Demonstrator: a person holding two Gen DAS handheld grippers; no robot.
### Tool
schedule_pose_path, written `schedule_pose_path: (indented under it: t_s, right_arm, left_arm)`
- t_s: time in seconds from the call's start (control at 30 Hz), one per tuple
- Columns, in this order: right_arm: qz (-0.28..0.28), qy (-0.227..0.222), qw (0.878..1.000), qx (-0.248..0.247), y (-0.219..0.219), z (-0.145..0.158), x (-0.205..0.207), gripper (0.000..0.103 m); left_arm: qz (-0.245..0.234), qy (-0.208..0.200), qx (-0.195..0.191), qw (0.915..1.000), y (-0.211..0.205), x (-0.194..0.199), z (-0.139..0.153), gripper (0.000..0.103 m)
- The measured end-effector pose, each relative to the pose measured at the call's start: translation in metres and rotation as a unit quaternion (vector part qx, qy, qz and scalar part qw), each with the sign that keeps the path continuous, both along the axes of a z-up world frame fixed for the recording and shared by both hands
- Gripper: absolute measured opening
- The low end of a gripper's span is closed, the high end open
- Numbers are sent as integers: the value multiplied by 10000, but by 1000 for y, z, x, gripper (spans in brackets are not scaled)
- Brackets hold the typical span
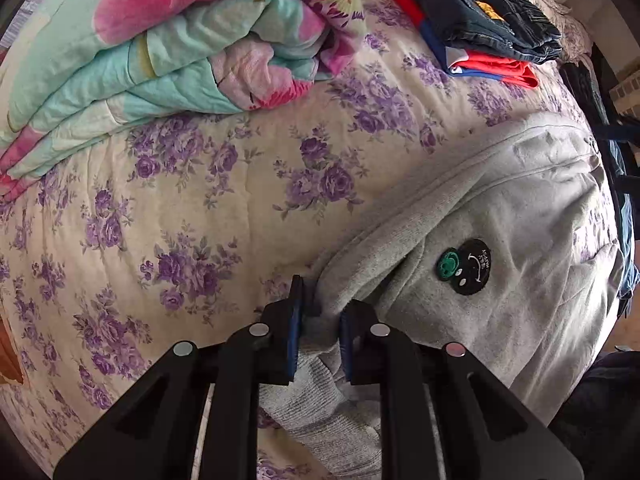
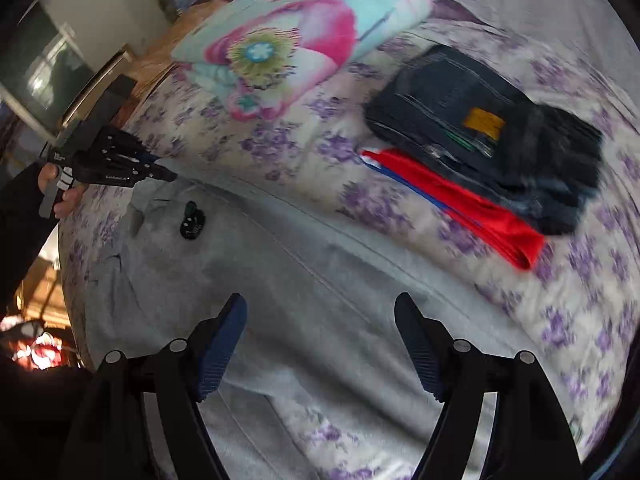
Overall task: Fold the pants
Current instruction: 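Lift the cuffs with the right gripper and carry them toward the left gripper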
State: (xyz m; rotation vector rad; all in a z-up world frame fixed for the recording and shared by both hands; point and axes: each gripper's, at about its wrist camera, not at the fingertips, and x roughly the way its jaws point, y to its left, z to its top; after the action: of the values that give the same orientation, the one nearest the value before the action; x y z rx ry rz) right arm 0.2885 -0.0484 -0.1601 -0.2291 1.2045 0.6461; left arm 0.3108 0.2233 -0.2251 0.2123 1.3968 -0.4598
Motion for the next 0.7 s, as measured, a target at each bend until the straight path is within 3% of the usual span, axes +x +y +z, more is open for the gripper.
schedule_pose_path:
  t_s: [0.17, 0.33, 0.37, 0.4, 0.43, 0.53, 0.7]
  right_arm:
    - [1074, -125, 9931, -444, 78, -24, 39, 78]
    - [1584, -97, 9833, -891, 109, -57, 54, 77]
    - [1639, -80, 9822, -908, 112, -61, 54, 62]
    - [1674, 86, 9826, -805, 112, -65, 56, 12]
    - [1622, 292, 9836, -733, 111, -68, 58, 7]
    - [1636, 218, 9844, -603, 106, -59, 49, 7]
    - [1459, 102, 9888, -287, 90, -14, 24, 7]
  left_arm:
    - [-10, -82, -67, 9999, -2, -3, 7, 15]
    - [10, -121, -92, 9999, -3, -3, 9, 15]
    - [25, -120, -99, 9999, -4, -3, 8, 15]
    - [38, -116, -104, 9999, -4, -2, 8, 15]
    - [47, -115, -112, 9999, 1, -3, 9, 15]
    - [56, -158, -110, 9998, 1, -6, 13, 15]
    - [36, -388, -237, 9990, 5, -27, 43, 15]
